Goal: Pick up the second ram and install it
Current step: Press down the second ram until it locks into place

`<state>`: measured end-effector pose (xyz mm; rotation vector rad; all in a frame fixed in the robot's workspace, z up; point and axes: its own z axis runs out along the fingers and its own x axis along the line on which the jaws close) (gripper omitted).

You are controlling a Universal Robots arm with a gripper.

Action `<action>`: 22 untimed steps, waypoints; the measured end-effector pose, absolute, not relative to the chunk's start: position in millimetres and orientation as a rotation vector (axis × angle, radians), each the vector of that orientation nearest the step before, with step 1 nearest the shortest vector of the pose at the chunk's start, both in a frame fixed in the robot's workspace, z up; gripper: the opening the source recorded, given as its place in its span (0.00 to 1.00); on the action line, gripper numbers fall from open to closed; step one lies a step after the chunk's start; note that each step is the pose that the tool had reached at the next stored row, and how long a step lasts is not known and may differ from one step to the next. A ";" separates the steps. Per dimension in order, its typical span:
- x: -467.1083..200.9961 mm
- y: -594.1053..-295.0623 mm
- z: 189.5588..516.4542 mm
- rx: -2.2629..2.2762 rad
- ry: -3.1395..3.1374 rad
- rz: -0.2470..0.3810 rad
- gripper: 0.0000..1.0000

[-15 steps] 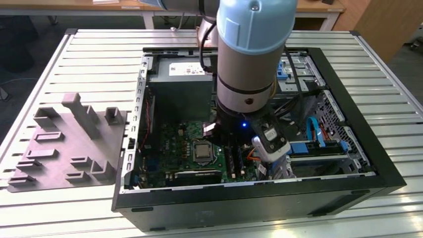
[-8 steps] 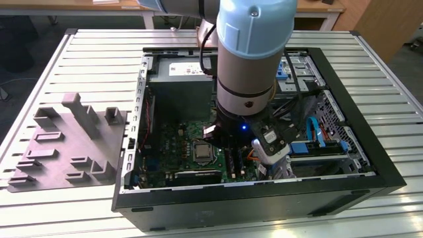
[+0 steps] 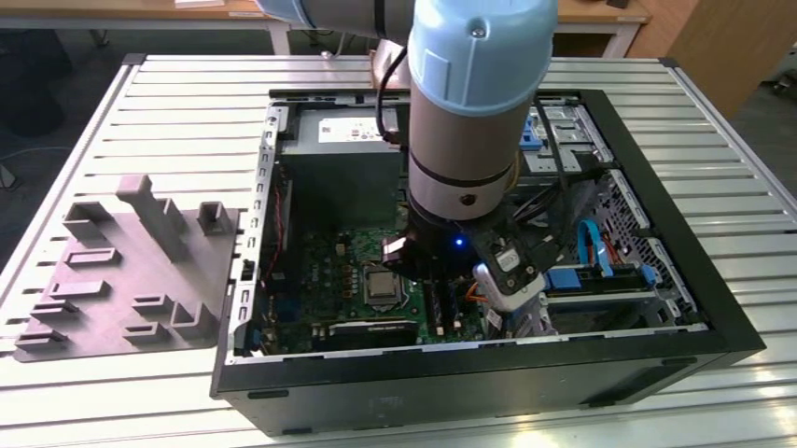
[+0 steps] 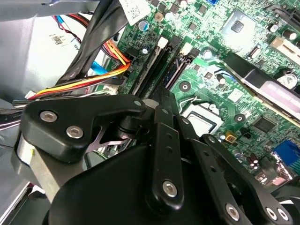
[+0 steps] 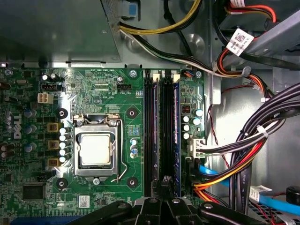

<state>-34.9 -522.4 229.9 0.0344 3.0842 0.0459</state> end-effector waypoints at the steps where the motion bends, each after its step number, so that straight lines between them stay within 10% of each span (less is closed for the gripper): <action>1: -34.9 -522.4 229.4 0.034 3.084 0.046 0.11; 22: -34.9 -522.4 217.4 0.034 3.084 0.043 0.11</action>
